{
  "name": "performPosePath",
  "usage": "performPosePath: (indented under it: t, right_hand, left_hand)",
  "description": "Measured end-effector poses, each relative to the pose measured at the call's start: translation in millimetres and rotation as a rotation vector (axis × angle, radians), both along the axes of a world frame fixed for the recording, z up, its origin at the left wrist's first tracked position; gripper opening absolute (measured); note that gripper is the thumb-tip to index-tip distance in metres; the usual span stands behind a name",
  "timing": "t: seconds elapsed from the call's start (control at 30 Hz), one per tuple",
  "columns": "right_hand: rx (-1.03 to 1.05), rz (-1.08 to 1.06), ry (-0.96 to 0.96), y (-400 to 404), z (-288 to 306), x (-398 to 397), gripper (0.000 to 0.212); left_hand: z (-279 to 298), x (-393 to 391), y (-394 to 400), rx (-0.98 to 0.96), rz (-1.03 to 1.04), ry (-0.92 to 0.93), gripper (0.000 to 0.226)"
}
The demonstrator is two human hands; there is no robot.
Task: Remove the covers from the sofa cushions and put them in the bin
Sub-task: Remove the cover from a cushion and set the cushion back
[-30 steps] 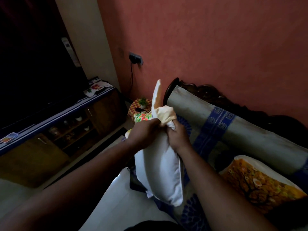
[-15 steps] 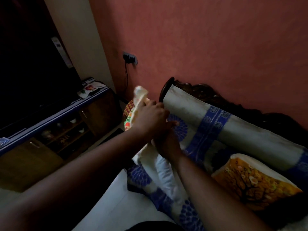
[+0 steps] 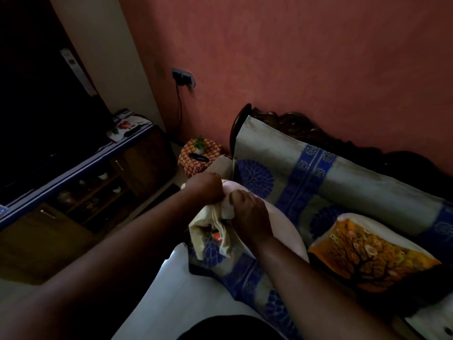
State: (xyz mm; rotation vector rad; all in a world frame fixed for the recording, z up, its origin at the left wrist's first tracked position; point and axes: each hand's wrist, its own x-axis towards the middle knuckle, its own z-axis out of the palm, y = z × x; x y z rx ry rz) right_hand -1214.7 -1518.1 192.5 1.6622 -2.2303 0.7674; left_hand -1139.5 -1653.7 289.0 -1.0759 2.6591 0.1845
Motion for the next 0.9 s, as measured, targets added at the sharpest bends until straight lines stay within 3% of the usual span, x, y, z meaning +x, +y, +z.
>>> performPosePath:
  t: [0.07, 0.2, 0.3, 0.4, 0.53, 0.63, 0.73, 0.83, 0.9]
  right_hand:
    - [0.035, 0.0, 0.069, 4, -9, 0, 0.025]
    - [0.128, -0.064, 0.077, 14, -15, -4, 0.013]
    - [0.22, -0.126, 0.001, 17, -18, -8, 0.021]
    - [0.272, -0.053, -0.103, 16, -17, -14, 0.038]
    - [0.31, 0.044, -0.168, 15, -18, -26, 0.036]
    - [0.209, 0.059, -0.256, 23, -24, -21, 0.035]
    - [0.113, 0.053, -0.447, 34, -16, -15, 0.072]
    - [0.397, 0.076, -0.455, 47, -19, -26, 0.127]
    - [0.516, 0.046, -0.467, 55, -28, -36, 0.135]
  left_hand:
    - [-10, 1, -3, 0.115, 0.075, -0.031, 0.038]
    - [-25, 2, 0, 0.549, 0.343, 0.037, 0.028]
    - [-42, 0, 12, 0.475, 0.393, 0.279, 0.031]
    - [-55, -6, 33, 0.461, 0.471, 0.514, 0.032]
    - [-58, -13, 43, 0.558, 0.348, 0.539, 0.031]
    - [-60, -7, 38, 0.575, 0.291, 0.547, 0.023]
    - [-61, -3, 37, 0.614, 0.3, 0.632, 0.016]
    - [-54, 3, 41, 0.74, 0.364, 0.842, 0.012]
    - [-50, 9, 42, 0.875, 0.374, 0.953, 0.011]
